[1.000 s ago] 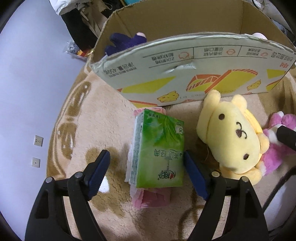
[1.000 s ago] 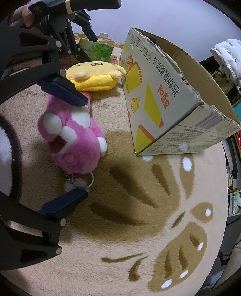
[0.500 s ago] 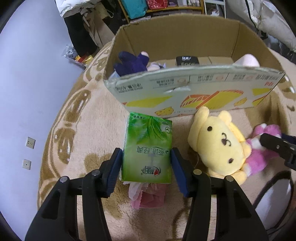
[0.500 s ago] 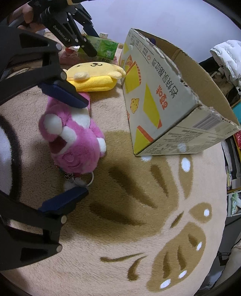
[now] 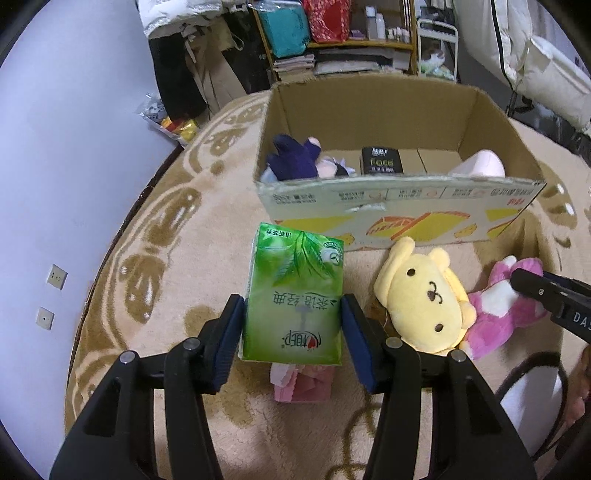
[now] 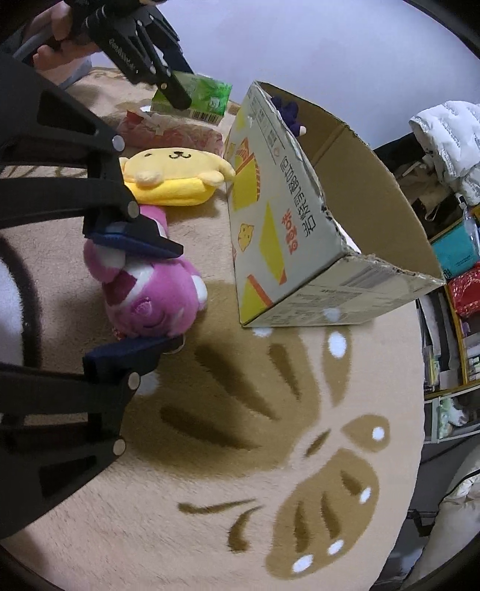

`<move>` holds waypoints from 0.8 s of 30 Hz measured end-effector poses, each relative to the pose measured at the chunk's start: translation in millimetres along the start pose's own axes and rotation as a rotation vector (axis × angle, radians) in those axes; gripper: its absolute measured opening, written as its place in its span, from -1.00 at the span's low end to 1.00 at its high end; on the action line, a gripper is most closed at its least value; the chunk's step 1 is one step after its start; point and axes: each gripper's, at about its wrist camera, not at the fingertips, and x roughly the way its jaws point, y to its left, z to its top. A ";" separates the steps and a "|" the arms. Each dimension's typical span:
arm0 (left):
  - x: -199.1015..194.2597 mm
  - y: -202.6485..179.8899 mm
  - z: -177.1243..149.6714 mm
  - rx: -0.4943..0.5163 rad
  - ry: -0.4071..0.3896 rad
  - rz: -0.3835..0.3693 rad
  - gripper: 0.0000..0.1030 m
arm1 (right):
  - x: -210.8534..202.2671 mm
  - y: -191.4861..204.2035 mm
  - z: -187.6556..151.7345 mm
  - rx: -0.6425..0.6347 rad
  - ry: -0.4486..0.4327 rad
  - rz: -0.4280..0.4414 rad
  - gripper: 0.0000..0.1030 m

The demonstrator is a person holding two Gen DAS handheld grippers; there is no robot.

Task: Organize soft objects
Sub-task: 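Lift the green tissue pack with the left tool while the right tool carries the pink plush over the box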

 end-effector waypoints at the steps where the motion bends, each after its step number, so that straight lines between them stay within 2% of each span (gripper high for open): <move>1: -2.0 2.0 -0.1 -0.004 -0.007 -0.001 0.00 | -1.2 1.9 -0.6 -0.005 -0.005 0.000 -0.17; 5: -16.7 10.7 -0.7 -0.026 -0.048 0.001 0.00 | -21.0 8.3 -3.3 -0.042 -0.072 -0.011 -0.19; 9: -31.8 16.4 -1.9 -0.027 -0.101 0.029 0.00 | -39.1 10.9 2.5 -0.068 -0.127 0.035 -0.21; 18: -70.4 22.9 4.6 -0.033 -0.219 -0.006 0.00 | -89.5 34.9 10.5 -0.119 -0.261 0.057 -0.21; 24: -87.6 28.1 19.5 -0.050 -0.281 -0.040 0.00 | -119.7 47.8 29.9 -0.147 -0.350 0.084 -0.21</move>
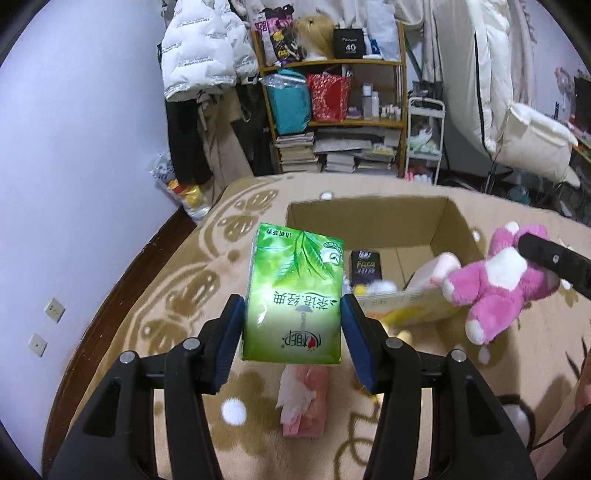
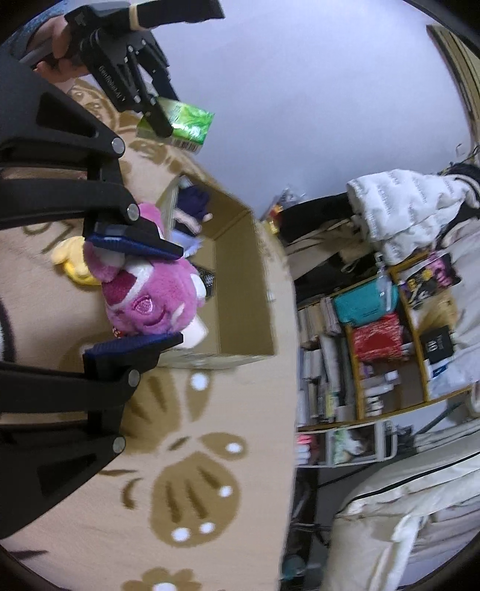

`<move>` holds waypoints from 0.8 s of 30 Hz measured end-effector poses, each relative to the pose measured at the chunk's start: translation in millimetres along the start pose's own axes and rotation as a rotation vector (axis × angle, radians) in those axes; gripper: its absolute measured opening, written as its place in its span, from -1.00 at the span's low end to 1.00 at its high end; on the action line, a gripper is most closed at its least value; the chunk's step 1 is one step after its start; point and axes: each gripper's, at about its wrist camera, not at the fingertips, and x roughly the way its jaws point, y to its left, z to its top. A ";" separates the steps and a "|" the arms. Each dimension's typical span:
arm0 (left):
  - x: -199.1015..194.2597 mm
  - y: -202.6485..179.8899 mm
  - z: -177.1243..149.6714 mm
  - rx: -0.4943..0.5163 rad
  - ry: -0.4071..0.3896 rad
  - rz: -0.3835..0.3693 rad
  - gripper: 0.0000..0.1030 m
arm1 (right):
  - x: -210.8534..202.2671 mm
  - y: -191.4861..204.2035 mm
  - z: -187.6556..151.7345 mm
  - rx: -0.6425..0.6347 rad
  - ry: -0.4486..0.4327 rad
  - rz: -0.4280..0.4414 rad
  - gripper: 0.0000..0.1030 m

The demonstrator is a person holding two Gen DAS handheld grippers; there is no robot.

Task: Organize soft objects
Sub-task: 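Lift the green tissue pack with the left tool while the right tool carries the pink plush over the box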

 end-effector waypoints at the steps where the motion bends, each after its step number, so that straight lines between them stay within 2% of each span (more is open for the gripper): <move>1: 0.7 0.9 5.2 -0.003 -0.009 -0.011 0.00 | -1.8 1.9 6.9 -0.005 -0.015 0.006 -0.21; 6: 17.1 1.1 23.9 -0.004 -0.033 -0.040 0.01 | 3.6 10.6 33.8 -0.042 -0.053 0.006 -0.20; 11: 34.9 -0.5 43.5 0.010 -0.050 -0.043 0.01 | 24.9 8.8 51.5 -0.048 -0.051 -0.019 -0.20; 16: 56.1 -4.0 54.9 0.017 -0.043 -0.029 0.01 | 44.9 1.9 58.5 -0.032 -0.033 -0.036 -0.19; 24: 87.8 -18.9 55.1 0.039 -0.005 -0.050 0.01 | 70.1 -7.9 55.6 -0.011 0.005 -0.073 -0.18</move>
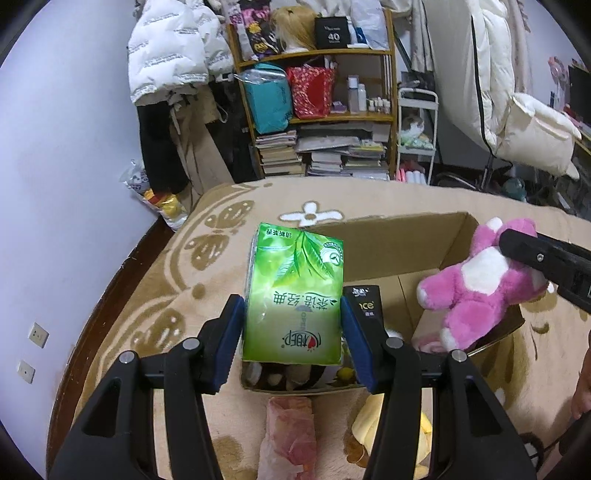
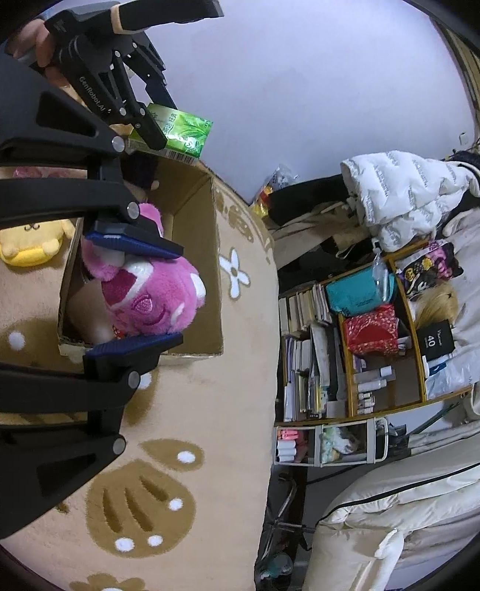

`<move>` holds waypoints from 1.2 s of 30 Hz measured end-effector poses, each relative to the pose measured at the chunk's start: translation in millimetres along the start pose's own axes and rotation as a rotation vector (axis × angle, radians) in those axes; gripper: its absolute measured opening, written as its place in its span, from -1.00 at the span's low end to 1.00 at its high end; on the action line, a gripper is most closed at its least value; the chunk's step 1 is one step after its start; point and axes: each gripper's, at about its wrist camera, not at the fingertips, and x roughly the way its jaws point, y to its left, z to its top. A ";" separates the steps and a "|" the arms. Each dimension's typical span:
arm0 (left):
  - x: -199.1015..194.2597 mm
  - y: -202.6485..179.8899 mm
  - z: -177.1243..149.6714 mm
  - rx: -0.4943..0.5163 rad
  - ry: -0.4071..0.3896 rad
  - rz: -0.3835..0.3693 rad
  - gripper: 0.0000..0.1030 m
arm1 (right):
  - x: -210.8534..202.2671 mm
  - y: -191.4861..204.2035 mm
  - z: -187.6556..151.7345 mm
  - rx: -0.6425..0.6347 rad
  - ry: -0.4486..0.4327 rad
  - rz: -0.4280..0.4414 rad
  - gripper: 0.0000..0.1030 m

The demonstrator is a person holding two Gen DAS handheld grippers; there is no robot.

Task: Organize soft objects
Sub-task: 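Lift the green tissue pack with the left tool while the right tool carries the pink plush over the box, then open both tools to drop the tissue pack and pink plush into the box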

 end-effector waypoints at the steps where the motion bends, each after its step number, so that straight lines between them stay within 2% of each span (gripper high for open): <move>1: 2.8 -2.1 -1.2 0.006 0.005 -0.004 0.01 | 2.1 1.0 -0.9 -0.011 0.004 -0.011 -0.17; 8: 16.0 -13.5 -2.3 0.037 0.028 0.006 0.01 | 16.2 0.7 -10.2 -0.042 0.050 -0.015 -0.16; 12: 19.5 -12.1 -0.5 0.008 0.038 -0.031 0.02 | 19.6 -3.2 -12.9 -0.028 0.069 -0.008 -0.15; 20: 19.7 -16.6 -3.1 0.017 0.050 -0.058 0.06 | 21.1 -0.5 -17.6 -0.052 0.089 -0.013 -0.09; 25: 14.7 -15.2 -2.8 0.000 0.024 -0.063 0.18 | 19.9 -4.4 -20.6 -0.026 0.104 0.016 0.02; 32: 13.7 -9.7 -2.9 -0.018 0.035 -0.044 0.47 | 14.7 -9.0 -21.7 -0.010 0.107 0.009 0.05; 33: 13.5 -9.5 -3.0 -0.019 0.037 -0.041 0.47 | 13.3 -9.0 -21.8 -0.009 0.106 0.010 0.09; 36: 9.8 -9.3 -3.8 -0.020 0.029 -0.011 0.47 | 10.6 -9.6 -22.1 -0.010 0.102 0.000 0.38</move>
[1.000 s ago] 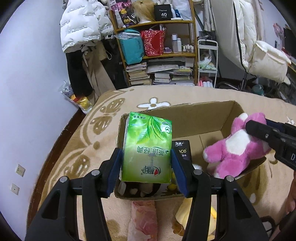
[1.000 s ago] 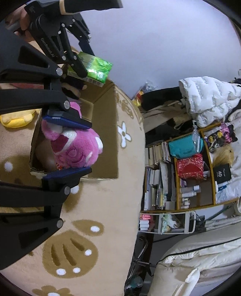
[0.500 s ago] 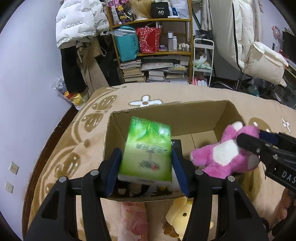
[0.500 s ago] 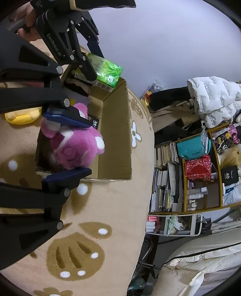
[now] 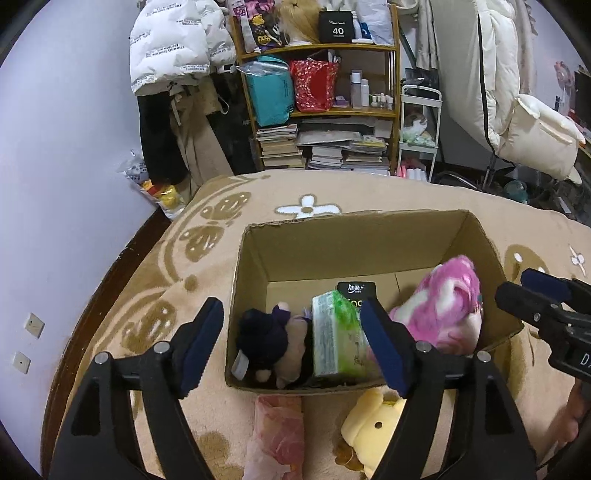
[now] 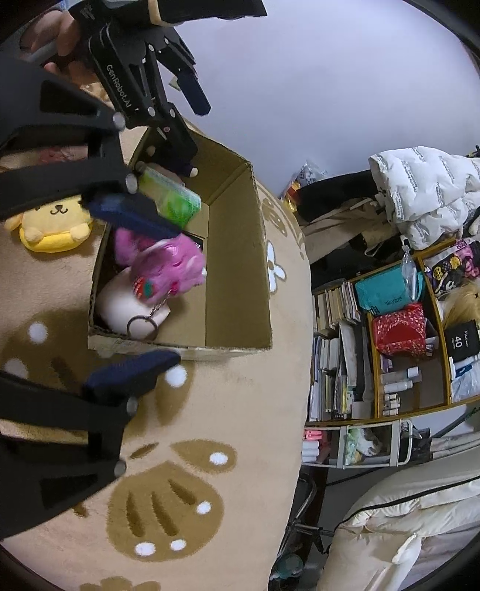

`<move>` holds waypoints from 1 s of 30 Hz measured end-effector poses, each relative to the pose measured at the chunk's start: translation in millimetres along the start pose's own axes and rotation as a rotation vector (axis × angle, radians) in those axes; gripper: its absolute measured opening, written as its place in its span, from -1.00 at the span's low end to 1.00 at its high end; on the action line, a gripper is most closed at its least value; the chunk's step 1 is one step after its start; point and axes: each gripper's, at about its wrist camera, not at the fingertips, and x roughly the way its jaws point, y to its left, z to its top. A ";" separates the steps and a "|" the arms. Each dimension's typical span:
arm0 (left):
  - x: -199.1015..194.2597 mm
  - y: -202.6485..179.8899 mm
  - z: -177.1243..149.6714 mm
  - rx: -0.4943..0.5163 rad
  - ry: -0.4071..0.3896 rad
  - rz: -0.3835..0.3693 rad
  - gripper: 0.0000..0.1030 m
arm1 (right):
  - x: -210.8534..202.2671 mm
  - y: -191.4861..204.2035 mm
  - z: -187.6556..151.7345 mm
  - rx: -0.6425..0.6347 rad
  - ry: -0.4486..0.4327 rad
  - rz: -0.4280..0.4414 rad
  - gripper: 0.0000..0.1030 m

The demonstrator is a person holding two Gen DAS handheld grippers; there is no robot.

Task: Organize soft objects
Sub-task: 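Open both tools to drop the tissue pack and pink plush into the box, then move both tools toward the pink tissue packet and yellow bear beside the box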

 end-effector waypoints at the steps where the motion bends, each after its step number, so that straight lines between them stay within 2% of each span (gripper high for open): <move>1: -0.8 0.9 -0.5 -0.002 0.001 0.003 0.48 | -1.1 -0.3 -0.6 -0.003 0.001 -0.002 0.40; 3: -2.2 3.1 -1.2 -0.004 0.009 0.000 0.48 | -1.6 -1.2 -2.1 -0.006 0.011 -0.008 0.42; 7: -9.0 7.7 -5.1 -0.005 0.019 0.007 0.50 | -4.8 -4.5 -7.2 0.008 0.029 -0.015 0.61; 9: -13.9 10.8 -6.9 -0.014 0.020 0.008 0.64 | -8.5 -5.3 -9.4 0.019 0.033 -0.010 0.62; 12: -26.3 17.1 -10.3 -0.034 0.013 0.009 0.69 | -15.3 -3.8 -11.7 0.026 0.039 0.002 0.68; 14: -35.1 20.9 -11.3 -0.040 -0.003 0.015 0.69 | -21.5 -0.7 -12.3 0.015 0.031 0.002 0.77; 20: -59.1 29.5 -15.6 -0.050 -0.022 0.017 0.78 | -38.5 9.6 -13.4 0.010 0.010 0.011 0.84; 22: -67.8 32.3 -18.7 -0.064 -0.026 0.020 0.79 | -45.0 13.3 -14.7 0.014 -0.003 0.015 0.97; 30: -93.6 43.6 -33.9 -0.086 -0.028 0.024 0.81 | -61.5 33.6 -23.7 -0.026 -0.018 0.025 0.98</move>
